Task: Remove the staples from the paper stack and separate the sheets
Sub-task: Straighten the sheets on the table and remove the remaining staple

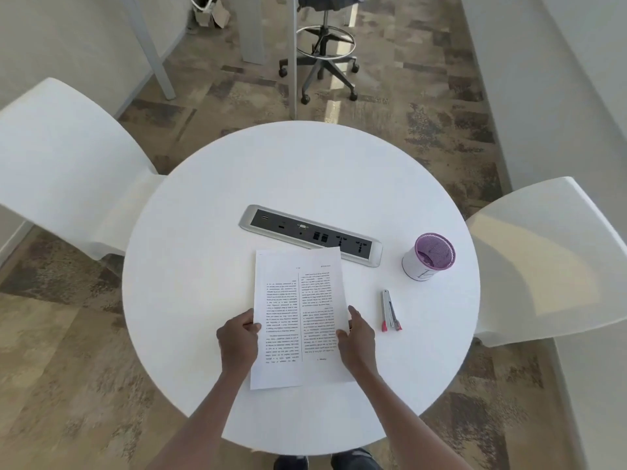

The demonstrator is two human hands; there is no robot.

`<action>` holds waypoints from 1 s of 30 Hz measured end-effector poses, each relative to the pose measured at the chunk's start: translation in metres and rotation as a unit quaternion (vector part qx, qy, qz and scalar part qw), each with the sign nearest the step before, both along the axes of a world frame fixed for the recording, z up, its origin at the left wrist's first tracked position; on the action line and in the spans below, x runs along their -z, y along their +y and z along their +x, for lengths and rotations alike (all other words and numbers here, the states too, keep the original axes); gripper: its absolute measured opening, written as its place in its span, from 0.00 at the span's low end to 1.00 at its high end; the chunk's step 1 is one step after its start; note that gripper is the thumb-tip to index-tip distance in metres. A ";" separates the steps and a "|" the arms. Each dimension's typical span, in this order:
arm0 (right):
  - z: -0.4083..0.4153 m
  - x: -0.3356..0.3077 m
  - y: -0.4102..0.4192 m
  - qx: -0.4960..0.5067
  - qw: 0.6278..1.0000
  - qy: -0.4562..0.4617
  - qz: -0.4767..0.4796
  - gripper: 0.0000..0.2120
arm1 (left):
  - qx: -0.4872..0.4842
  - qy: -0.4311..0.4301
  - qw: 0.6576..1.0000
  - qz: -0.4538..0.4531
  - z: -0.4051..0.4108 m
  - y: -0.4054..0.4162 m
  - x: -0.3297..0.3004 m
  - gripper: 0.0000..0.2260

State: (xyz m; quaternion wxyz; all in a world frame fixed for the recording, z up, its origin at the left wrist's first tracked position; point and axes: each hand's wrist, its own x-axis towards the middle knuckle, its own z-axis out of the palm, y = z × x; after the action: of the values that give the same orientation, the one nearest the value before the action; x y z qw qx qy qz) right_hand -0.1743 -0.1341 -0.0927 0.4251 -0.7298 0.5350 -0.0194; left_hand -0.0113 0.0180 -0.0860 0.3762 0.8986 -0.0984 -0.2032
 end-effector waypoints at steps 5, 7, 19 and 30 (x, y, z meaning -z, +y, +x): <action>-0.005 0.003 0.003 -0.056 0.998 0.038 -0.018 0.28 | 0.031 -0.034 0.998 0.031 -0.001 0.006 0.003 0.12; -0.004 0.004 0.003 -0.071 0.996 0.043 -0.025 0.29 | 0.028 -0.056 0.997 0.041 -0.003 0.005 0.000 0.11; -0.003 0.008 0.020 -0.127 0.987 0.068 -0.073 0.26 | 0.096 -0.037 0.994 0.030 -0.004 0.025 0.007 0.26; -0.011 0.003 0.026 -0.136 0.984 0.087 -0.074 0.24 | 0.202 0.026 0.978 0.054 0.001 0.034 0.010 0.29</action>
State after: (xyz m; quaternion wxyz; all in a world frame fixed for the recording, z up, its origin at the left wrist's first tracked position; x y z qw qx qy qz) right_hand -0.1857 -0.1080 -0.0962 0.3203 -0.8243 0.4626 0.0628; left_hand -0.0102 0.0525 -0.0964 0.2810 0.8736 -0.2565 -0.3035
